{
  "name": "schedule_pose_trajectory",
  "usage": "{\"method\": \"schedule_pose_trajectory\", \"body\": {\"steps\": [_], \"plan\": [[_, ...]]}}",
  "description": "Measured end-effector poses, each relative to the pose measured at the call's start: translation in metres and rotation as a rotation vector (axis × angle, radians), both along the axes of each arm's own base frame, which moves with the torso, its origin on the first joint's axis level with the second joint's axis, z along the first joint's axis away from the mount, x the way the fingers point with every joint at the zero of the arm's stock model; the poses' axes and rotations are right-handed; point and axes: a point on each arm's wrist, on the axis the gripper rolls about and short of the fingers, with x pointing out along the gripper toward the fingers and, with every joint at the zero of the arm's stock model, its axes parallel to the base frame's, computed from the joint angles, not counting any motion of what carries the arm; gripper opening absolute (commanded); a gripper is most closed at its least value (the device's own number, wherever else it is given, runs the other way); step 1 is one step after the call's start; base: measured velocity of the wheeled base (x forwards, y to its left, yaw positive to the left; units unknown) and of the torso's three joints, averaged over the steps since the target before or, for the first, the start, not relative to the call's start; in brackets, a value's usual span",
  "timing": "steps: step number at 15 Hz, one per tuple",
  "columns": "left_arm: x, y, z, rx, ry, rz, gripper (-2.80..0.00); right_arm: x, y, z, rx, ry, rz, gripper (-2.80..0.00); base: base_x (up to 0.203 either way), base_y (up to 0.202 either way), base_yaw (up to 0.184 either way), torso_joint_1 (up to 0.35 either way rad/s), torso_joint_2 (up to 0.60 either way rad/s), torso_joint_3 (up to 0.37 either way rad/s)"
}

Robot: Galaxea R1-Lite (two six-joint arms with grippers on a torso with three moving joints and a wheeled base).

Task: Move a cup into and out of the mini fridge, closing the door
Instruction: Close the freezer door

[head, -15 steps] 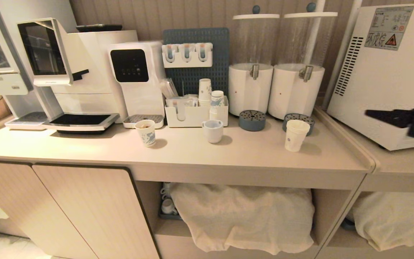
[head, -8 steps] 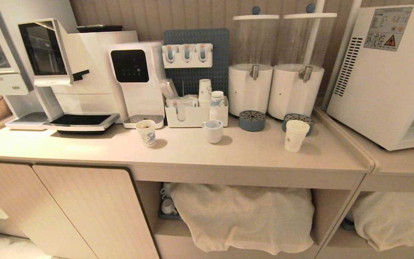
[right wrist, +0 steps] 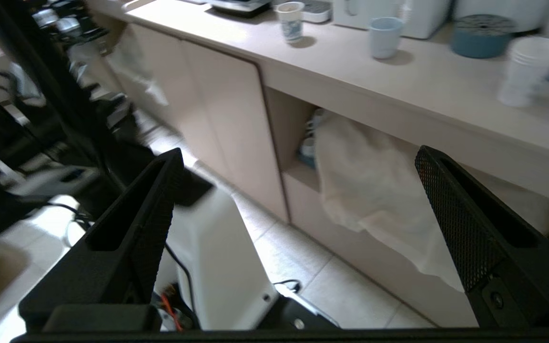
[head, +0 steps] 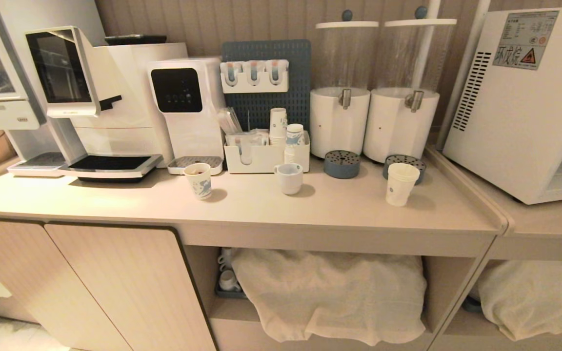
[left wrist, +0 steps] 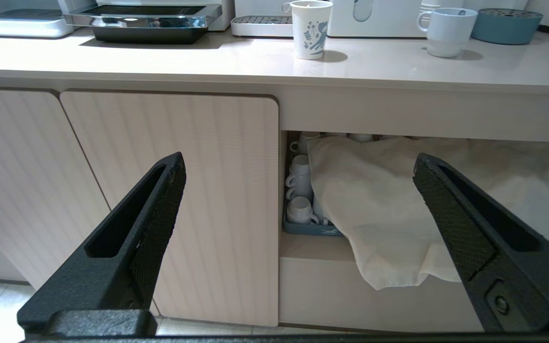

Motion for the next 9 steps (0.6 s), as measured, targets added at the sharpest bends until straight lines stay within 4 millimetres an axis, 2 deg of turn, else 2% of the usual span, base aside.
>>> {"method": "schedule_pose_trajectory", "body": {"steps": [2,3,4,6,8,9], "plan": [[0.000,0.000,0.000,-0.001,0.000,0.000,0.00,-0.011,-0.005,-0.039,-0.015,-0.061,-0.128,0.00,0.000,0.000,0.000,0.000,0.00,0.000],[0.000,0.000,0.000,-0.001,0.000,0.001,0.00,-0.005,-0.008,-0.061,-0.026,-0.093,-0.248,0.00,0.000,0.000,0.000,0.000,0.00,0.000],[0.000,0.000,0.000,-0.001,0.000,0.001,0.00,0.004,-0.011,-0.076,-0.037,-0.114,-0.353,0.00,0.000,0.000,0.000,0.000,0.00,0.000],[0.000,0.000,0.000,-0.001,0.000,0.000,0.00,0.035,-0.017,-0.116,-0.088,-0.146,-0.574,0.00,0.000,0.000,0.000,0.000,0.00,0.000],[0.000,0.000,0.000,-0.001,0.000,0.001,0.00,0.065,-0.020,-0.159,-0.151,-0.165,-0.692,0.00,0.000,0.000,0.000,0.000,0.00,0.000],[0.000,0.000,0.000,-0.001,0.000,0.000,0.00,0.074,-0.020,-0.177,-0.158,-0.166,-0.690,0.00,0.000,0.000,0.000,0.000,0.00,0.000]]}}
